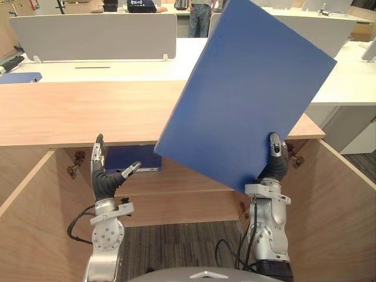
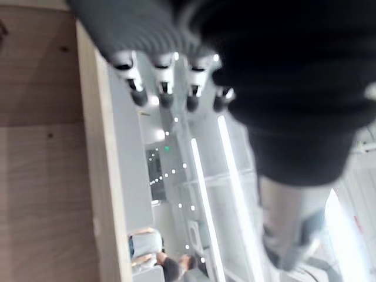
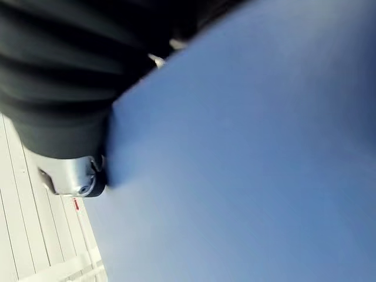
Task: Walk over to the cabinet, pick up the folder, carry it to the office cabinet, place the folder inside the office cabinet, then close the office cabinet door
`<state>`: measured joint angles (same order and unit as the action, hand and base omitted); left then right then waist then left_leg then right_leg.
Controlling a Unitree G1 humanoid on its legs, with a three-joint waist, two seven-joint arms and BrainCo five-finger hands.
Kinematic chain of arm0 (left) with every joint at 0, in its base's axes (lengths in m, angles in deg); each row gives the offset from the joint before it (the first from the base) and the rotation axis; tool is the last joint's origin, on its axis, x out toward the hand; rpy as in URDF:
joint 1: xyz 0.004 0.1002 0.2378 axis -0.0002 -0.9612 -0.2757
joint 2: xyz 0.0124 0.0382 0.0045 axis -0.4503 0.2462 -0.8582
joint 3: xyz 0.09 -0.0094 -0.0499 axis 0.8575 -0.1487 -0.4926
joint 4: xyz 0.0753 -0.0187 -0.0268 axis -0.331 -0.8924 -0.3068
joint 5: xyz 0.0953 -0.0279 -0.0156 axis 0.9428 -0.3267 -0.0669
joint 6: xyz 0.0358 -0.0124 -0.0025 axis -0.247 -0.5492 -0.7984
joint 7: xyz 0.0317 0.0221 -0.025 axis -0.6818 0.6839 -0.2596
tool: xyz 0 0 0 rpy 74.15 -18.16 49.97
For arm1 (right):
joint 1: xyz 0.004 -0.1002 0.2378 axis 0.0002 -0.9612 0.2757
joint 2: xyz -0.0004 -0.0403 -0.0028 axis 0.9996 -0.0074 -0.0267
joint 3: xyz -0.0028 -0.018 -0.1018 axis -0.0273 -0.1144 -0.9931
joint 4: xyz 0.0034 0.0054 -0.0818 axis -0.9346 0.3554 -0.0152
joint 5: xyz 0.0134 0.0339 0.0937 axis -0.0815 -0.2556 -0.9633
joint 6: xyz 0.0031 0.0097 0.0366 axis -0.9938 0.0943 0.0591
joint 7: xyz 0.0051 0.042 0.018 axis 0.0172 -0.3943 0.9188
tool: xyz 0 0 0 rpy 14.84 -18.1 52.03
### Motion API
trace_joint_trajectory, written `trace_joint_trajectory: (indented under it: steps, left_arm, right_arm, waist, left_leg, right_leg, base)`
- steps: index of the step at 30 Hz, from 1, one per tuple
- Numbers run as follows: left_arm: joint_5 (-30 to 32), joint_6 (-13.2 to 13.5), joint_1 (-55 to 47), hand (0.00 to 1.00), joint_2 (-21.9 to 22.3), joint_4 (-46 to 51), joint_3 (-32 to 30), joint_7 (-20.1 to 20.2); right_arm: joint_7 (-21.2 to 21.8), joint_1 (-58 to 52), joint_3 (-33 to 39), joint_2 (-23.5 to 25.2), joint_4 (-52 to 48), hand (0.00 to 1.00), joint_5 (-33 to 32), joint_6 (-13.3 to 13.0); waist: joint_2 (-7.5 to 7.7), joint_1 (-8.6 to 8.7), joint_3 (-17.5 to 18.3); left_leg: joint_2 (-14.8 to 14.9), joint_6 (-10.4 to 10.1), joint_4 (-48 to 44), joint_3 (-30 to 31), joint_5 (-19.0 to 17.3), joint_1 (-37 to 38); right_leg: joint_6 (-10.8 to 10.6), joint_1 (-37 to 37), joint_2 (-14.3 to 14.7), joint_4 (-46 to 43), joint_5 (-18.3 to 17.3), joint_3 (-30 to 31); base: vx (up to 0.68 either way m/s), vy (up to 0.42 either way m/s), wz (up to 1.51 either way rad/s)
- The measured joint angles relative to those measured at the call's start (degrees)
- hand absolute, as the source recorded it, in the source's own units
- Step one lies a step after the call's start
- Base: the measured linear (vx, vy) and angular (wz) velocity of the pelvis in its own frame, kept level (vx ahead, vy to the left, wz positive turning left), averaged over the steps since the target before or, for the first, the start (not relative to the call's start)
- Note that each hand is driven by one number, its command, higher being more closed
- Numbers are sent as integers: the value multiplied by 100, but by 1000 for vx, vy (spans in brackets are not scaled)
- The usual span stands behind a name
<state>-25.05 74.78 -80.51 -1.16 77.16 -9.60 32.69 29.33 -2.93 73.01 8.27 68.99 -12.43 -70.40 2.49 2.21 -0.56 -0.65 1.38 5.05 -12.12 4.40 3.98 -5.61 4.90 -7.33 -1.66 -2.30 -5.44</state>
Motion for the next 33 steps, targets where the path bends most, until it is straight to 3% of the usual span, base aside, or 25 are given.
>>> trace_joint_trajectory:
  steps: [17, 28, 33]
  left_arm:
    - [-7, -209, -522, 0, 60, -1624, -153, 465]
    - [-269, -436, -437, 0, -12, -3357, -397, 623]
    - [-391, -500, -105, 0, -87, -4100, -603, 623]
  right_arm:
    - [-170, 12, -182, -26, -794, 100, 1112, -91]
    - [-150, 50, -1237, -527, -904, 100, 1997, -81]
    - [-187, 284, -1535, -739, -567, 100, 2465, -82]
  waist:
    - [-14, -123, -77]
    - [41, -184, -195]
    - [25, -171, -550]
  left_leg:
    - [3, -34, 0, 130, -28, -7]
    - [1, -9, -5, 124, -9, -116]
    - [17, -2, -45, 85, 10, -296]
  right_leg:
    - [-11, 75, -12, 14, -86, -141]
    - [-18, -77, -5, -92, -83, -134]
    - [53, -387, 1, -311, -124, -97]
  base:
    - [9, 1, 3]
    - [18, 2, 0]
    - [-50, 14, -2]
